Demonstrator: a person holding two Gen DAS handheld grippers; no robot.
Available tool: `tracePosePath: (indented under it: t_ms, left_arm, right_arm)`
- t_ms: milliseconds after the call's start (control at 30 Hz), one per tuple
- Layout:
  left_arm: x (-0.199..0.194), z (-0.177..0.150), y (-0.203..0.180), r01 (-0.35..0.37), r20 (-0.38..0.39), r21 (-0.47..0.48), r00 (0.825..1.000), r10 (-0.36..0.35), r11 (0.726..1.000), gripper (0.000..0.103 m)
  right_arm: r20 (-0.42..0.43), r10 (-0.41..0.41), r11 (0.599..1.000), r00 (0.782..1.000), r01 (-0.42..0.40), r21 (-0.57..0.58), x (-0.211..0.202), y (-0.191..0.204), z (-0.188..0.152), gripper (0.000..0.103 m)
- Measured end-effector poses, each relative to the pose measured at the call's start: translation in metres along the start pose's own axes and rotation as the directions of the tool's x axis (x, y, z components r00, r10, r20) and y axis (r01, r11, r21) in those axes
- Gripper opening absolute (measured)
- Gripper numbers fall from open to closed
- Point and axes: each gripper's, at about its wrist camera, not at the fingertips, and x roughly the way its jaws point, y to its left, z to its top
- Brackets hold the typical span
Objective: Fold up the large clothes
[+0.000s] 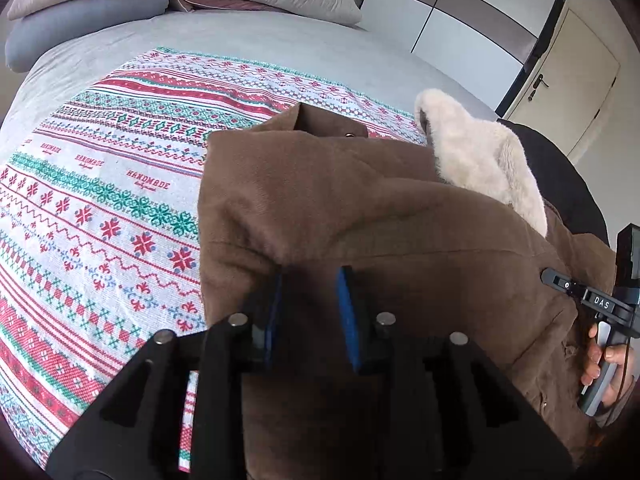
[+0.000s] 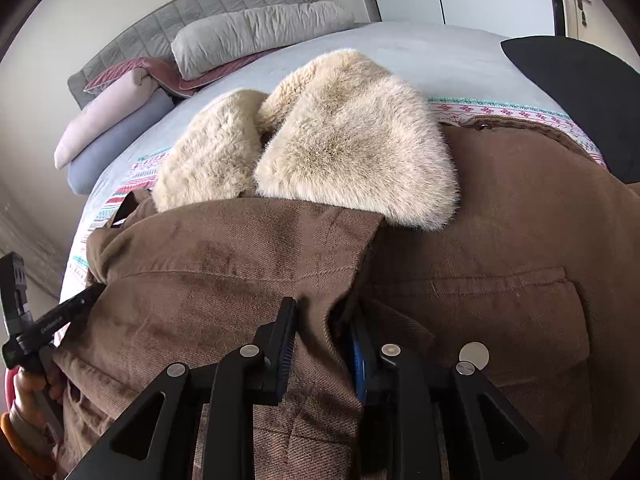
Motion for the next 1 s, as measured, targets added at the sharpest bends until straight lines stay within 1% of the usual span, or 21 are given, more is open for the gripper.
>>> tracePosePath:
  t_ms: [33,67,100,133,167,233,333,433,500,567,700,767,800,867,900,933,967,1000]
  left_arm:
    - [-0.010,-0.001,-0.001,0.009,0.016,-0.022,1.000,-0.009,1.000,0.055]
    - [-0.019,-0.002,-0.003,0.002,0.033,-0.035,0.999,-0.001,0.999,0.069]
    - [-0.028,-0.004,-0.007,-0.012,0.044,-0.037,0.999,0.014,0.999,0.074]
    - [-0.037,-0.005,-0.011,-0.021,0.049,-0.030,0.999,0.023,0.999,0.075]
    - [-0.044,-0.007,-0.016,-0.024,0.044,-0.019,0.999,0.025,1.000,0.076]
    - [-0.056,-0.011,-0.023,-0.030,0.026,0.003,0.999,0.030,1.000,0.081]
    - [-0.070,-0.021,-0.032,-0.031,0.013,0.047,0.999,0.030,0.998,0.083]
    - [-0.076,-0.032,-0.037,-0.032,0.006,0.110,0.999,0.031,0.993,0.084]
    - [-0.077,-0.036,-0.043,-0.045,0.019,0.157,0.999,0.043,0.987,0.083]
    - [-0.076,-0.032,-0.049,-0.023,0.028,0.187,0.999,0.018,0.982,0.084]
    - [-0.061,-0.019,-0.070,0.027,0.025,0.207,0.999,-0.032,0.978,0.083]
    - [-0.045,-0.022,-0.081,0.052,-0.009,0.215,0.999,-0.052,0.975,0.083]
    - [-0.035,-0.029,-0.086,0.075,-0.041,0.219,0.997,-0.068,0.973,0.083]
    - [-0.010,-0.051,-0.095,0.131,-0.141,0.224,0.985,-0.101,0.966,0.084]
    - [-0.003,-0.064,-0.099,0.099,-0.143,0.259,0.988,-0.063,0.961,0.085]
    - [-0.004,-0.075,-0.105,0.053,-0.088,0.315,0.996,-0.026,0.948,0.085]
    - [-0.007,-0.082,-0.111,0.027,-0.060,0.355,0.998,-0.006,0.935,0.089]
    - [-0.011,-0.084,-0.115,0.005,-0.051,0.372,0.999,0.015,0.928,0.089]
  right_arm:
    - [-0.010,-0.004,1.000,1.000,0.004,-0.003,-0.008,0.000,-0.001,0.041]
    - [-0.015,-0.001,1.000,1.000,0.001,-0.004,-0.018,-0.002,-0.003,0.049]
    - [-0.012,0.005,1.000,1.000,-0.005,-0.003,-0.029,-0.003,-0.005,0.059]
    - [-0.005,0.011,1.000,1.000,-0.011,0.000,-0.041,-0.007,-0.007,0.064]
    - [-0.001,0.016,1.000,1.000,-0.016,0.008,-0.053,-0.012,-0.010,0.065]
    - [0.011,0.021,0.999,1.000,-0.021,0.042,-0.079,-0.025,-0.014,0.070]
    - [0.040,0.011,0.995,0.999,-0.015,0.103,-0.119,-0.052,-0.021,0.074]
    - [0.074,-0.050,0.989,0.996,0.039,0.142,-0.156,-0.084,-0.031,0.077]
    - [0.090,-0.089,0.983,0.992,0.073,0.171,-0.178,-0.107,-0.040,0.078]
    - [0.100,-0.109,0.972,0.989,0.086,0.219,-0.196,-0.133,-0.048,0.078]
    - [0.115,-0.135,0.936,0.984,0.089,0.339,-0.221,-0.182,-0.064,0.079]
    - [0.124,-0.157,0.921,0.980,0.099,0.377,-0.230,-0.201,-0.071,0.079]
    - [0.131,-0.171,0.914,0.977,0.107,0.392,-0.234,-0.209,-0.075,0.079]
    - [0.144,-0.193,0.898,0.971,0.116,0.424,-0.240,-0.225,-0.082,0.079]
    - [0.145,-0.201,0.890,0.969,0.119,0.441,-0.241,-0.234,-0.085,0.079]
    - [0.144,-0.208,0.881,0.968,0.121,0.458,-0.242,-0.243,-0.088,0.079]
    - [0.144,-0.215,0.870,0.966,0.123,0.477,-0.242,-0.253,-0.091,0.079]
    - [0.140,-0.223,0.859,0.965,0.126,0.495,-0.241,-0.261,-0.093,0.079]
